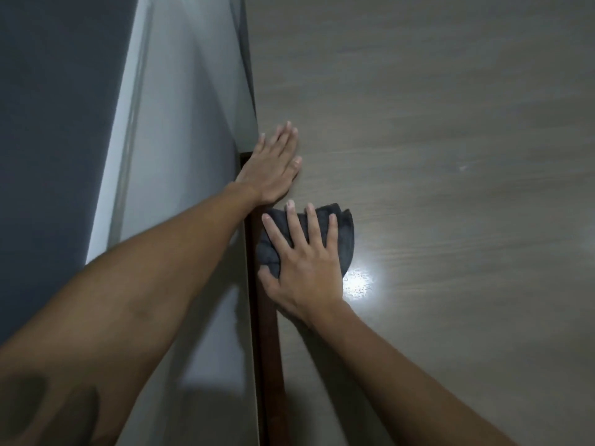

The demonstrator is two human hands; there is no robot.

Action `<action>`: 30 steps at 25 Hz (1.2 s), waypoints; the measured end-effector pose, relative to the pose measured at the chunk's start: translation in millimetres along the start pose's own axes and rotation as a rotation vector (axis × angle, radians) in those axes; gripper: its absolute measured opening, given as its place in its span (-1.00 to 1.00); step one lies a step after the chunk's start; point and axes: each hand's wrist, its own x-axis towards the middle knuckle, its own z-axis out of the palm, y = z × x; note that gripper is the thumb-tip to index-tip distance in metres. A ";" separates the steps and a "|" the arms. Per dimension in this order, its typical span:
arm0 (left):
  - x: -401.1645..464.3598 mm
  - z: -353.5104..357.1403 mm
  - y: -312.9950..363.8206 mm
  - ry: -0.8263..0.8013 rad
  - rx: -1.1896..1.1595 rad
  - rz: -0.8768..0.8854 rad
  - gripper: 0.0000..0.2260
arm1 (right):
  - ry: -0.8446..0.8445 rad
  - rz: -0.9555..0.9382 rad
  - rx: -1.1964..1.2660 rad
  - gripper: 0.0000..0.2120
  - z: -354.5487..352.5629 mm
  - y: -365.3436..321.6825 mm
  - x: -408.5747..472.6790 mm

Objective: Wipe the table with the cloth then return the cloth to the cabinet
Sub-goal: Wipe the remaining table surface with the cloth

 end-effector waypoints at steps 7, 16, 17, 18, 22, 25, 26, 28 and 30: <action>25.3 -3.2 -16.4 0.050 -0.096 -0.038 -0.47 | 0.124 -0.152 0.040 -0.28 7.1 -6.5 -114.0; 46.5 -7.1 -29.1 0.082 -0.115 -0.066 -0.48 | 0.038 0.029 0.094 -0.28 6.9 -1.7 45.0; 46.1 -7.2 -28.0 0.082 -0.112 -0.073 -0.48 | 0.032 0.012 0.112 -0.28 7.8 -0.7 28.7; 46.0 -7.2 -26.9 0.082 -0.104 -0.077 -0.48 | 0.032 -0.007 0.135 -0.26 9.2 -1.4 5.6; 48.3 -6.6 -25.7 0.078 -0.101 -0.129 -0.48 | 0.032 -0.097 0.129 -0.25 15.7 2.2 -36.1; 49.1 -5.4 -21.6 0.073 -0.137 -0.171 -0.48 | 0.033 -0.061 0.122 -0.32 9.2 8.9 10.1; 49.2 -5.0 -19.1 0.082 -0.147 -0.181 -0.48 | 0.039 -0.064 0.117 -0.34 5.4 14.3 21.3; 49.9 -3.5 -16.3 0.113 -0.155 -0.198 -0.49 | 0.060 -0.059 0.112 -0.36 3.2 34.2 28.7; 53.1 -2.6 -15.3 0.121 -0.151 -0.223 -0.49 | 0.114 -0.024 0.102 -0.37 1.8 72.7 29.9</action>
